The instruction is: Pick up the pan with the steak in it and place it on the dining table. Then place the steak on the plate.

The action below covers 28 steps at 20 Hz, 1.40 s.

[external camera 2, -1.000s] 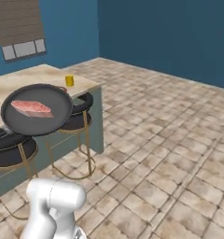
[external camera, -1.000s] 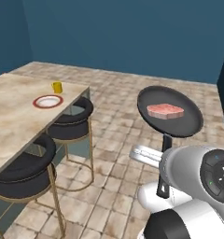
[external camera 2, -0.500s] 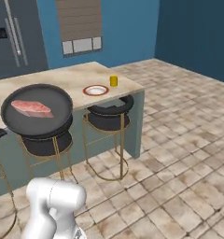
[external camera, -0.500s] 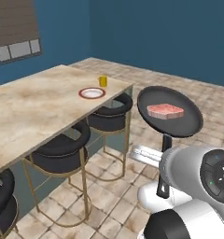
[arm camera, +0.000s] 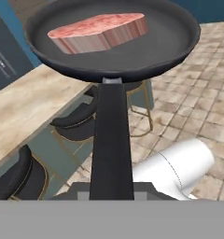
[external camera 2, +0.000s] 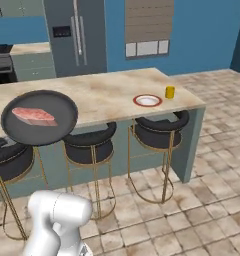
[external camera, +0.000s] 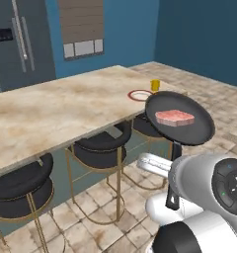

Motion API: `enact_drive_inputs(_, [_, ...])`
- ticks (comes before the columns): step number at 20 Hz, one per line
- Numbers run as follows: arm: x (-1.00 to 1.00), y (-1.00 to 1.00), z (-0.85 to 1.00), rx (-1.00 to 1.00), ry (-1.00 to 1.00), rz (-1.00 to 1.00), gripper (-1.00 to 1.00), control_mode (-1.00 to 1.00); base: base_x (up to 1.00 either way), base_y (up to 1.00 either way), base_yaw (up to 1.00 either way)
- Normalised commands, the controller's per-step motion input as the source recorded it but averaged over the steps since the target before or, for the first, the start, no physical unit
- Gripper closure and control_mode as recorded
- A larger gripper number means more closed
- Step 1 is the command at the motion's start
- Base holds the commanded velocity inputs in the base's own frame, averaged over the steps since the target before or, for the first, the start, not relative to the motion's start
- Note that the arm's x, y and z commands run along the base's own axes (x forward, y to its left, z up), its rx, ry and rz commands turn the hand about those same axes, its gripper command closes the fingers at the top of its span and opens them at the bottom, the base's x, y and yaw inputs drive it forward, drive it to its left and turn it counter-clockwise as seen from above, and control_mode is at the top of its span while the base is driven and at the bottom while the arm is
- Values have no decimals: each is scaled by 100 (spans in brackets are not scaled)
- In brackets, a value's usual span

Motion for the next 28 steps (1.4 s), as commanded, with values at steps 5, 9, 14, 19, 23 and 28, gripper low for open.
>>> enact_drive_inputs(5, [0,0,0,0,0,0,100,100,1,0,45])
enact_drive_inputs(9, [0,0,0,0,0,0,100,100,0,0,45])
enact_drive_inputs(14, [0,0,0,0,0,0,100,100,0,0,45])
enact_drive_inputs(19, [0,0,0,0,0,0,100,100,0,0,46])
enact_drive_inputs(23, [0,0,0,0,0,0,100,100,6,1,42])
enact_drive_inputs(28, [0,0,0,0,0,0,100,100,4,-13,7])
